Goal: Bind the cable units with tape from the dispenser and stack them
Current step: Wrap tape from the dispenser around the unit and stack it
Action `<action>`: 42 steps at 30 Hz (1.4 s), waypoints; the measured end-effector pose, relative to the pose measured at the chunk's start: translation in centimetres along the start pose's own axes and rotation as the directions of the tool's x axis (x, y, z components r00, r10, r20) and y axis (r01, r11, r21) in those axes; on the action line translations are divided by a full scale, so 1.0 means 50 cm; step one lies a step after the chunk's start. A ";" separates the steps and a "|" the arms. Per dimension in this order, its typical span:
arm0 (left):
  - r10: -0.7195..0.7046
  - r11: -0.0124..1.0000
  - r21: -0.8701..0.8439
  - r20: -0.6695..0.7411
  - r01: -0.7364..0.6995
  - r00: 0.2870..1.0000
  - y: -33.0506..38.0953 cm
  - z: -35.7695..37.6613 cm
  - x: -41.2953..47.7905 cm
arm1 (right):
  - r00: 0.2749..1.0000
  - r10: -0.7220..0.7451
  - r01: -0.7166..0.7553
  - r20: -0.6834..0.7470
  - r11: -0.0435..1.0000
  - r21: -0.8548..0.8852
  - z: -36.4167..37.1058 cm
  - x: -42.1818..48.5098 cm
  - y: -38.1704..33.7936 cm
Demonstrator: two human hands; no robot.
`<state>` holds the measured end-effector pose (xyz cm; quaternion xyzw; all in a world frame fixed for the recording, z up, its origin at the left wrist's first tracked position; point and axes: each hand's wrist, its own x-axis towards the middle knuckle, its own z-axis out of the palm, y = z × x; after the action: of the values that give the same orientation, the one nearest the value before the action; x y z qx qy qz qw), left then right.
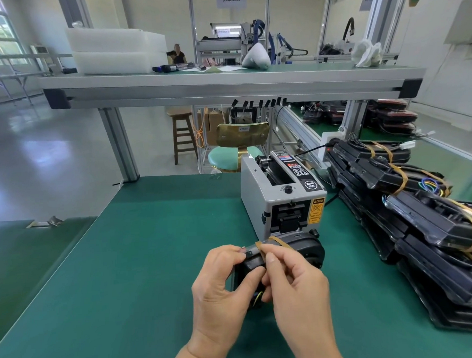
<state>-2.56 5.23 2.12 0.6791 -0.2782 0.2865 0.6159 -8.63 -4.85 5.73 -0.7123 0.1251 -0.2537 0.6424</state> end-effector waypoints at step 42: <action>-0.259 0.966 0.151 0.495 0.212 0.829 -0.006 -0.094 0.084 | 0.881 0.453 -0.428 -0.135 0.886 0.176 -0.078 0.260 0.066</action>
<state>0.28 9.85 5.34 0.7866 -0.3323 0.0304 0.5195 0.73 -15.22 5.29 -0.5930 0.3208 -0.1696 0.7188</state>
